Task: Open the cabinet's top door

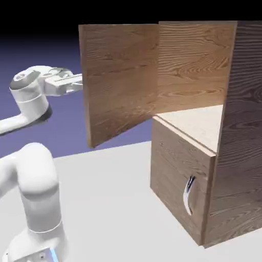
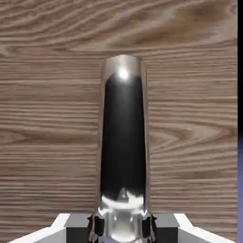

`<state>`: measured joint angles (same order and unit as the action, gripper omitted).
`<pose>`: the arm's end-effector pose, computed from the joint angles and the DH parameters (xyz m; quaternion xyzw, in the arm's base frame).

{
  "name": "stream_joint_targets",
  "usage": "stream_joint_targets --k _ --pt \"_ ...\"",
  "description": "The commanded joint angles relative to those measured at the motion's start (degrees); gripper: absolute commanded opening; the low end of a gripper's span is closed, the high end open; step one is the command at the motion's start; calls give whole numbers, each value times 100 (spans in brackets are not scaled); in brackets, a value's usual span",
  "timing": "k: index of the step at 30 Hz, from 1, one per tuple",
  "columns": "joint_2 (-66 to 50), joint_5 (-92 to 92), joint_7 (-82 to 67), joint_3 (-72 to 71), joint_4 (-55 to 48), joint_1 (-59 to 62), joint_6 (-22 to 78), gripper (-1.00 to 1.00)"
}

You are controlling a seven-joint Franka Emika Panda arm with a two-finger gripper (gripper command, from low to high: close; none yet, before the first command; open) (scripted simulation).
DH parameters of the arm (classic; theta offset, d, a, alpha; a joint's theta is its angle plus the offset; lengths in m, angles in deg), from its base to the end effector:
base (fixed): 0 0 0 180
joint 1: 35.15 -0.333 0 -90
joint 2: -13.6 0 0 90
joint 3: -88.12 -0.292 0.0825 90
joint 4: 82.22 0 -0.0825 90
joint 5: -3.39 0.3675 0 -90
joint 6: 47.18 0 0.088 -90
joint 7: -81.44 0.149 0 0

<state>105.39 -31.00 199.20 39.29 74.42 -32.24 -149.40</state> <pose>0.1623 0.1362 0.5594 0.4209 -0.5684 0.6992 0.1042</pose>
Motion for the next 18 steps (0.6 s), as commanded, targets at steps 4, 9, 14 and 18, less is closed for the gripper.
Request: stream_joint_targets --k 4,9,14,18 --pt "-236 424 10 -597 -832 625 871 -100" --pt "-428 770 -43 -1121 -1870 1482 1825 -100" --pt "-544 981 -151 -1494 -2908 2365 2702 -100" --pt "-583 1046 -222 -1638 -3421 2801 3115 100"
